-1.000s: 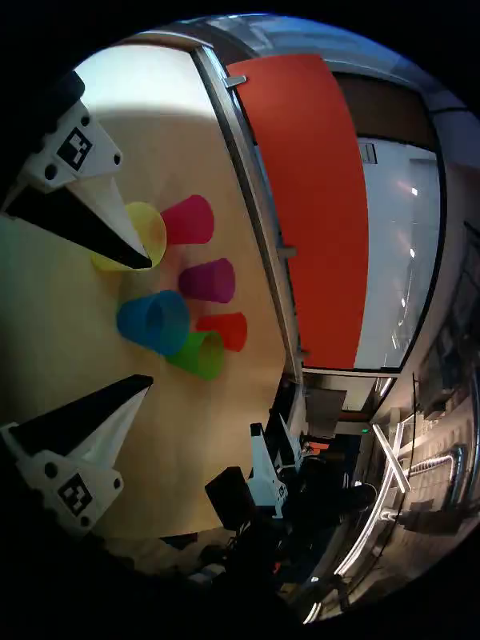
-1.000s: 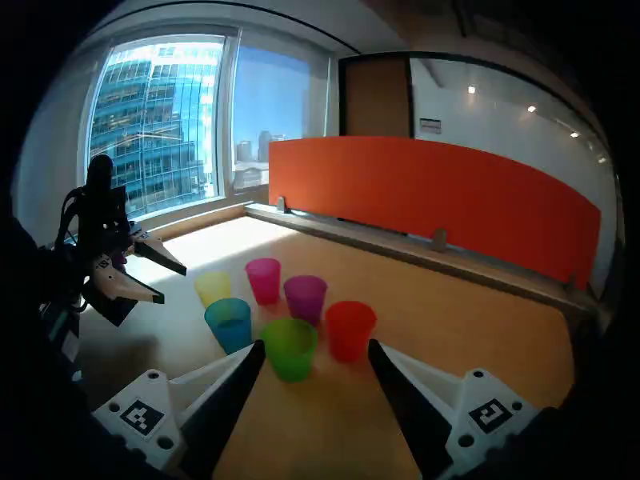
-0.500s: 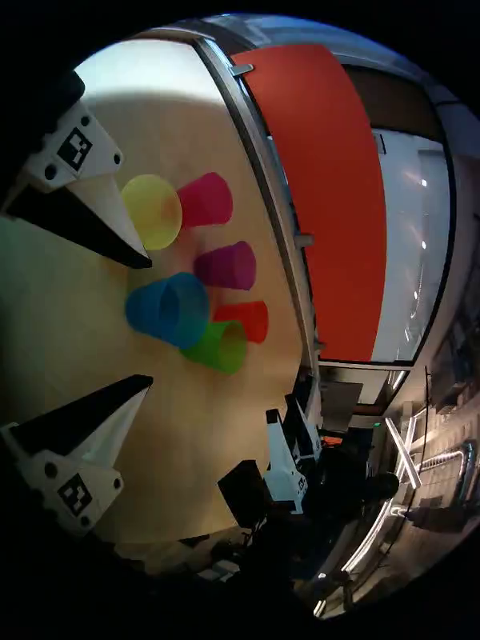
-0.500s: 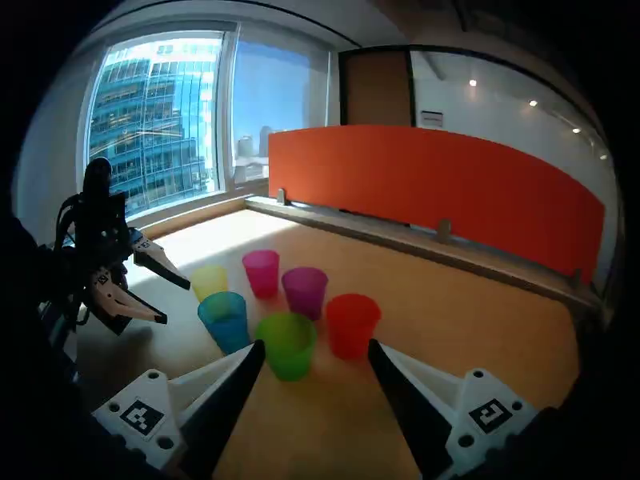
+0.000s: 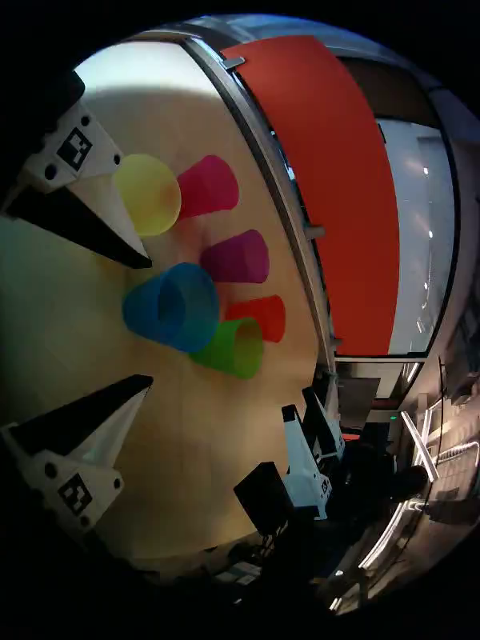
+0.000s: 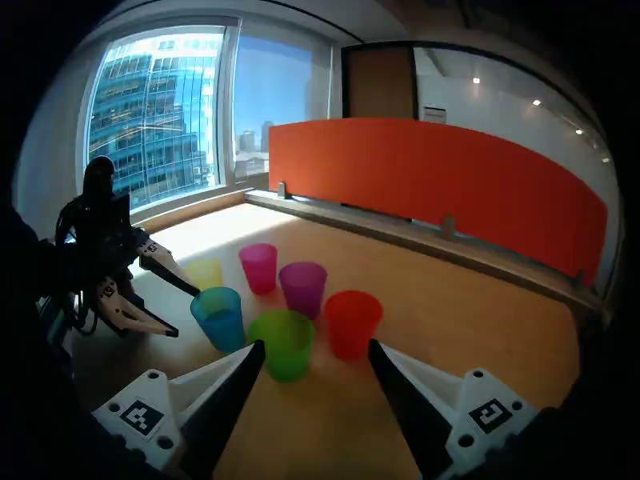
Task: Pour water
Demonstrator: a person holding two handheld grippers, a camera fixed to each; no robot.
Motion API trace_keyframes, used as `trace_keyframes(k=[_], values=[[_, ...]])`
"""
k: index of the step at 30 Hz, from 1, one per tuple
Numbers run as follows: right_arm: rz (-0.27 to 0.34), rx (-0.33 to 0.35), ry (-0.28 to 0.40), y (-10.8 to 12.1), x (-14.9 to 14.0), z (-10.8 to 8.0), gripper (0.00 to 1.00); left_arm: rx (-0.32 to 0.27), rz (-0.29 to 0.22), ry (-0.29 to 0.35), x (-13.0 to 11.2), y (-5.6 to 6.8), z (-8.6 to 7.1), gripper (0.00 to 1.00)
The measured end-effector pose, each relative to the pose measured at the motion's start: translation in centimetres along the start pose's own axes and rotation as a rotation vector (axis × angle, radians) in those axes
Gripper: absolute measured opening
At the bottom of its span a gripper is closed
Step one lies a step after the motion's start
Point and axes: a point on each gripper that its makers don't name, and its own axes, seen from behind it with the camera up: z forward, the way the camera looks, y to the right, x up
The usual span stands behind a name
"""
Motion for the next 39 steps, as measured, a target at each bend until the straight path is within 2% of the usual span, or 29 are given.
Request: trace_keyframes(k=[6, 20, 27, 33, 37, 39], values=[[0.002, 0.003, -0.005, 0.1, 0.0, 0.5, 1.00, -0.003, 0.021, -0.022, -0.1, 0.0, 1.2, 0.99], [0.009, 0.006, -0.023, 0.6, -0.8, 1.4, 1.00, -0.023, 0.015, -0.031, 0.9, -0.6, 3.7, 0.99], [0.012, 0.003, -0.024, 0.9, -0.8, 1.5, 1.00, -0.034, 0.010, -0.025, 1.6, -0.5, 4.2, 0.99], [0.013, 0.001, -0.023, 1.0, -0.9, 1.4, 1.00, -0.028, 0.025, -0.035, 1.5, -0.6, 4.5, 0.98], [0.013, 0.001, -0.024, 1.1, -1.0, 1.3, 1.00, -0.024, 0.032, -0.037, 1.5, -0.7, 4.5, 0.89], [0.013, 0.001, -0.025, 1.1, -1.0, 1.3, 1.00, -0.024, 0.034, -0.037, 1.5, -0.7, 4.5, 0.89]])
